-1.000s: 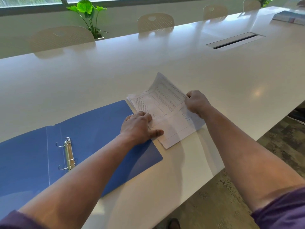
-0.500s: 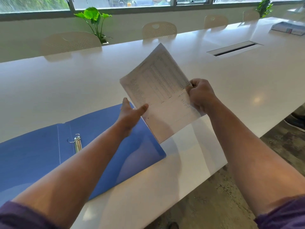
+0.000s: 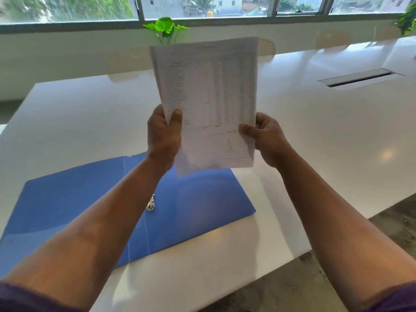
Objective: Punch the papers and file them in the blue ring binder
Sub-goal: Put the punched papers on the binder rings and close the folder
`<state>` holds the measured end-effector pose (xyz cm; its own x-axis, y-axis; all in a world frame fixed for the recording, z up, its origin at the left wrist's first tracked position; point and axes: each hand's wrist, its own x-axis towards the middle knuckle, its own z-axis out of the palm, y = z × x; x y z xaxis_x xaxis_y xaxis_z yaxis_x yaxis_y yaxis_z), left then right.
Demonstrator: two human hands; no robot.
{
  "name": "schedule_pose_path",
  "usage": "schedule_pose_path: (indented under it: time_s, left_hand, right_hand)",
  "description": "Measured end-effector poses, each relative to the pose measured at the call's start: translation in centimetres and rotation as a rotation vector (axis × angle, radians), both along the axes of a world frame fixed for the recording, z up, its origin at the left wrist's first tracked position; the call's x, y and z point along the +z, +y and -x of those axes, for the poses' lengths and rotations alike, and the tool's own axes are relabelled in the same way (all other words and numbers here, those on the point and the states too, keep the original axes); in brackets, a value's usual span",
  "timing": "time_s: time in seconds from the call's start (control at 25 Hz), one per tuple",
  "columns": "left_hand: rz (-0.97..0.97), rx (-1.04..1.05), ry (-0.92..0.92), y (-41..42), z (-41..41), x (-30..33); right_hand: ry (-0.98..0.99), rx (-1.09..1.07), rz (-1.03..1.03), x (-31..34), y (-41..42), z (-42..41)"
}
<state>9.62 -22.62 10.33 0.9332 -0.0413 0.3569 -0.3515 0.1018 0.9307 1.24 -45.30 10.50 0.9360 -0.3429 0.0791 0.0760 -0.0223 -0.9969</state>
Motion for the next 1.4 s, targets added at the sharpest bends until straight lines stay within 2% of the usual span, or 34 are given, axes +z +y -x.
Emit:
schedule_pose_path:
  time_s: [0.08, 0.2, 0.36, 0.52, 0.8, 0.96, 1.2, 1.4]
  left_hand:
    - [-0.043, 0.019, -0.132, 1.5, 0.8, 1.2]
    - [-0.078, 0.049, -0.169, 3.1, 1.9, 1.5]
    - [-0.053, 0.035, -0.023, 4.3, 3.0, -0.6]
    - [-0.027, 0.086, -0.033, 4.5, 3.6, 0.1]
    - [0.01, 0.009, 0.041, 4.1, 4.2, -0.2]
    - [-0.049, -0.058, 0.102, 4.1, 4.3, -0.8]
    - [0.015, -0.035, 0.225, 5.3, 3.6, 0.4]
    - [-0.229, 0.014, 0.378, 8.2, 3.9, -1.3]
  right_hand:
    - [-0.037, 0.071, -0.034, 0.1, 1.3, -0.7]
    - [-0.057, 0.123, -0.066, -0.1, 2.9, -1.3]
    - [0.02, 0.164, -0.094, -1.7, 4.3, -0.7]
    - [-0.013, 0.177, -0.162, -1.6, 4.7, -0.5]
    - [0.017, 0.172, -0.075, -1.4, 5.1, 0.4]
    - [0.05, 0.165, -0.01, -1.2, 5.0, 0.5]
    - [-0.034, 0.211, 0.068, 0.8, 5.4, 0.0]
    - [0.082, 0.295, 0.118, -1.7, 6.7, -0.7]
